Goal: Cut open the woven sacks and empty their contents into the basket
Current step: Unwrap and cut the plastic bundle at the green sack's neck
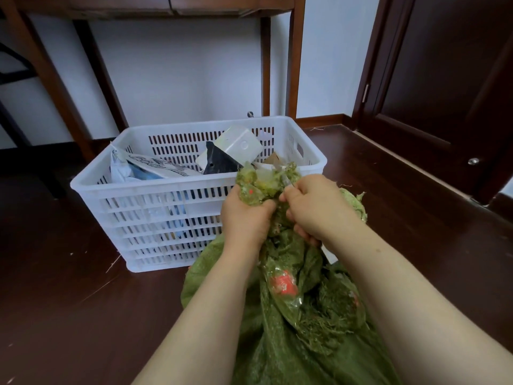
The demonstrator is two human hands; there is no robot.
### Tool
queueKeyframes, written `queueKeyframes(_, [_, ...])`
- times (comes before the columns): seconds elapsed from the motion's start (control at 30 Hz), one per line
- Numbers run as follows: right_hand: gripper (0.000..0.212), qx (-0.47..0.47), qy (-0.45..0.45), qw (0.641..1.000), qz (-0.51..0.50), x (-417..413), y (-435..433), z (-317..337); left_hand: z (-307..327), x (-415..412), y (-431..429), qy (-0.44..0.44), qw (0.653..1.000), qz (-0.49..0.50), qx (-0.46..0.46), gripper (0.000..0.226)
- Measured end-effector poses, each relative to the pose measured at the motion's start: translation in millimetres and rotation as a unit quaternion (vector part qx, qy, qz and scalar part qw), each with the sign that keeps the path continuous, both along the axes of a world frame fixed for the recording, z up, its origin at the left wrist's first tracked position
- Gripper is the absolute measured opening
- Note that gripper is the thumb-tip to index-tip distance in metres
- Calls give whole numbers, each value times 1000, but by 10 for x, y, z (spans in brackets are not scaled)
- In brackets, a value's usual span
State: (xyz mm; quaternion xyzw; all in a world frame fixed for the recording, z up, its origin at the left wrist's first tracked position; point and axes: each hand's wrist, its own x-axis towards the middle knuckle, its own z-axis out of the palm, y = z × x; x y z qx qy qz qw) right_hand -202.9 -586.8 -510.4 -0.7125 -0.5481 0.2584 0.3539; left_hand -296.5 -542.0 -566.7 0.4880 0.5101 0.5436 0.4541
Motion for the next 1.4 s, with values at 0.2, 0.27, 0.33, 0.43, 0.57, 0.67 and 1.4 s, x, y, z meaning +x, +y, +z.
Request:
queueKeyframes(0.2, [27,17,79,996,-27,-4,-24,-28,-27,2,39,45,999,15,-17,21])
queueKeyframes(0.27, [26,82,5,993,-84,162,-19,118,-174,-135,76,42,993,62,-87,16])
queueKeyframes(0.33, [24,169,59,972,-153,441,-17,397,-357,-338,52,54,982,113,-140,9])
queueKeyframes(0.43, [25,147,212,957,-133,594,-62,453,-286,-331,65,54,993,53,-95,14])
queueKeyframes(0.57, [31,79,148,982,-81,424,6,-8,173,-5,-99,-46,989,-137,-21,14])
queueKeyframes(0.67, [33,93,107,986,-88,439,-27,-16,222,-8,-123,-91,976,-199,-21,18])
queueKeyframes(1.4, [33,-15,316,948,18,-190,-280,-45,-135,-713,297,-498,785,73,-361,34])
